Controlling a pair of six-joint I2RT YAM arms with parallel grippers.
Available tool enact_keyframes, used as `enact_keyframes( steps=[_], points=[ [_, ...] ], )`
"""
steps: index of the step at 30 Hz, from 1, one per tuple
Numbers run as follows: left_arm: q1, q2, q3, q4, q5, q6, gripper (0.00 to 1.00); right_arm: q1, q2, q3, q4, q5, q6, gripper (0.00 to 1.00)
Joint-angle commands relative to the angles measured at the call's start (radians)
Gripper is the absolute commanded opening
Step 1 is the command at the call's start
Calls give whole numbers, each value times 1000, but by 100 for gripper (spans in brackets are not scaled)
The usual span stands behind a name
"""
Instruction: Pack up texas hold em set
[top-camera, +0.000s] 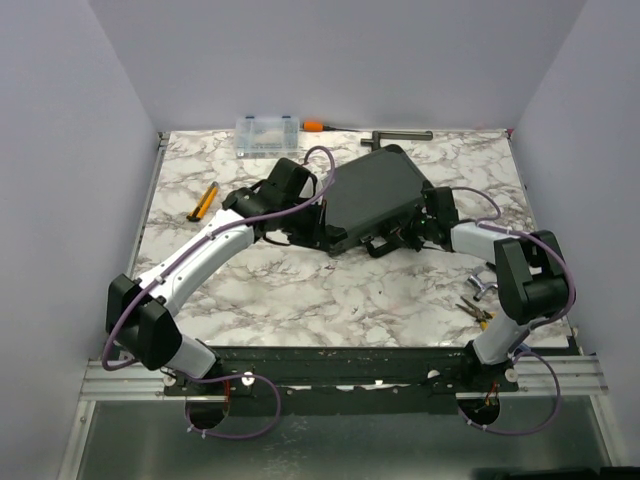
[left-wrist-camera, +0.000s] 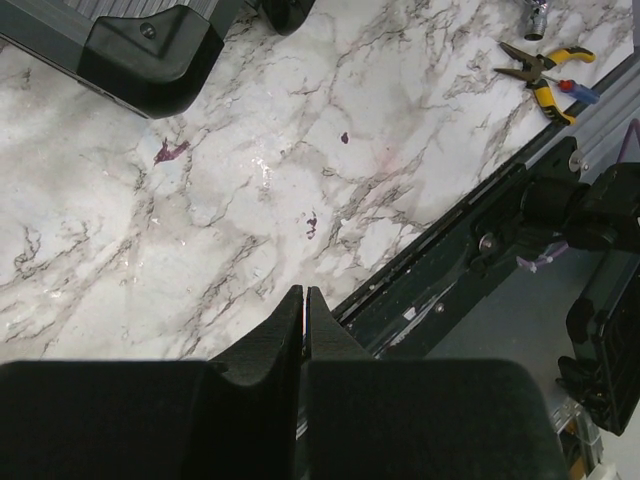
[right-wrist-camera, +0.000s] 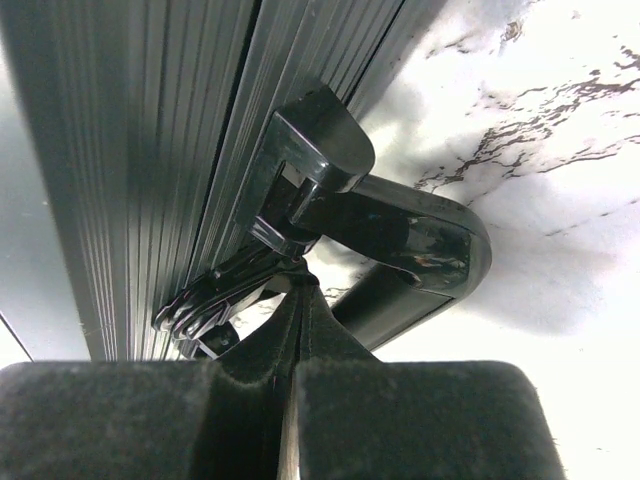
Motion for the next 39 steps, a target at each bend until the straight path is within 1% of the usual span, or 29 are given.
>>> enact_keyframes(
  steps=[1,4,15,18,21,24,27,29,31,35,37,38,39],
  points=[
    [2,-44,7,-29,-36,-6,2,6,-1,-41,-16,66,-28,1],
    [3,-64,8,-31,-47,-5,4,7,-67,-27,-53,78,-46,1],
    [7,-118,64,-50,-94,23,18,7,-354,71,-245,181,-113,1],
    [8,-139,84,-57,-108,38,24,7,-431,83,-266,195,-125,4],
    [12,-168,92,-58,-128,49,26,8,-494,102,-285,202,-130,10],
    [17,-198,95,-59,-146,55,33,7,-546,136,-317,206,-137,16],
    [19,-233,102,-60,-156,70,38,8,-590,162,-339,208,-145,26],
    [19,-254,106,-60,-170,81,44,7,-615,174,-345,201,-155,34],
    [21,-276,107,-59,-182,91,51,7,-635,186,-347,187,-164,48],
    [24,-326,100,-56,-215,86,66,8,-667,218,-351,164,-189,80],
    [25,-358,90,-46,-233,82,72,7,-678,236,-354,151,-204,93],
    [25,-378,81,-38,-246,79,76,7,-681,247,-354,140,-212,100],
    [25,-397,72,-30,-268,77,79,8,-683,257,-357,131,-219,100]
  ],
)
